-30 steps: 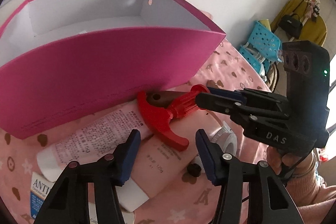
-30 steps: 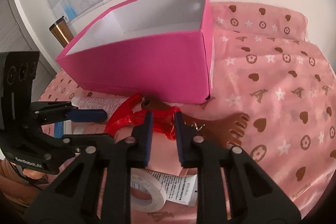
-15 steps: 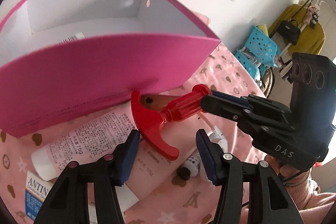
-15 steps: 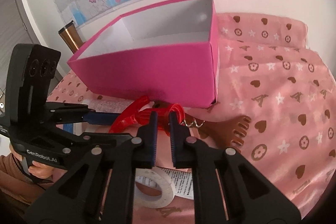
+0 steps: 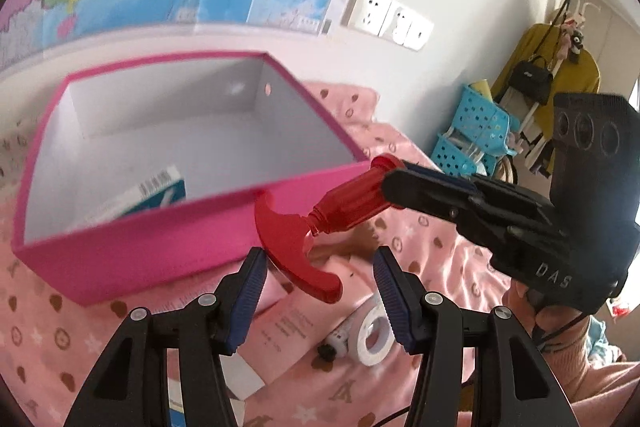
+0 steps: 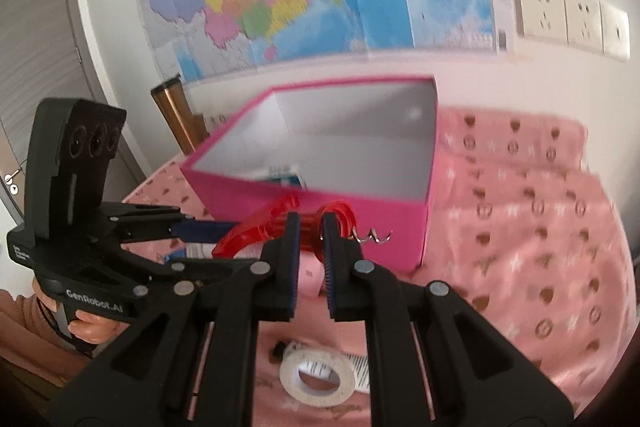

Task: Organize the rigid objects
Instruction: 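Lift the red nozzle into the magenta box and open the right tool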

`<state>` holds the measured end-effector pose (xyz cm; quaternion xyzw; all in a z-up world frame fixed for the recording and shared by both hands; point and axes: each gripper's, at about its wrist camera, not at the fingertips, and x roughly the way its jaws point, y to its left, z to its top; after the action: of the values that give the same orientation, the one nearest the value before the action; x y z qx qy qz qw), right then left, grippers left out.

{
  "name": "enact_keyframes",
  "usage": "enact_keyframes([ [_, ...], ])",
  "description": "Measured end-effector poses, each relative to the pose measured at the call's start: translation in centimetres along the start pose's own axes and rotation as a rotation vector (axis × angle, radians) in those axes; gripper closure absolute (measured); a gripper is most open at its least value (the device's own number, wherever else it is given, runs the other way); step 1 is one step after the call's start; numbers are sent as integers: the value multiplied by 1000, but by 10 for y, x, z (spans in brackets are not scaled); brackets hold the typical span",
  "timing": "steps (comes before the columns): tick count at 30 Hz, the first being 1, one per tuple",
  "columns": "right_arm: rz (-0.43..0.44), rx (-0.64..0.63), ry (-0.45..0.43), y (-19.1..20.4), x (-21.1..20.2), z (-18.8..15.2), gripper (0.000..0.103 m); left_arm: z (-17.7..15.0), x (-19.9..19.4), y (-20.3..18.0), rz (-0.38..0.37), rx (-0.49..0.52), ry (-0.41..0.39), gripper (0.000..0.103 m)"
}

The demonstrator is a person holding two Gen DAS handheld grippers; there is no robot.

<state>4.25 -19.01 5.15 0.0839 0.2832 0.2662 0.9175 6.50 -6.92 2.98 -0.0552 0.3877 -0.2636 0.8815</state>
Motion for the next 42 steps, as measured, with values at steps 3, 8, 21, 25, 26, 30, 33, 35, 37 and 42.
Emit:
enact_keyframes([
  [3,-7,-28,-26,3,-1,13,91,7,-6,-5,17,11,-25,48],
  [8,16,-50,-58,3,-2,28,91,20,-14,-6,28,14,-68,48],
  [21,51,-10,-16,-24,45,54,91,58,21,25,149,14,-63,47],
  [25,38,9,19,-35,62,52,91,61,37,33,167,16,-38,47],
  [26,26,14,33,-39,68,51,90,62,44,34,179,22,-26,48],
  [30,10,34,82,-50,87,50,90,61,63,40,199,22,17,47],
  [33,-12,35,118,-54,97,48,89,59,72,41,200,31,42,48],
  [35,-42,26,148,-54,103,45,88,59,72,40,216,47,33,48],
  [37,-88,-4,158,-49,106,43,88,60,70,38,228,57,23,48],
  [42,-112,-1,125,-51,93,41,80,54,54,32,235,83,-23,48],
])
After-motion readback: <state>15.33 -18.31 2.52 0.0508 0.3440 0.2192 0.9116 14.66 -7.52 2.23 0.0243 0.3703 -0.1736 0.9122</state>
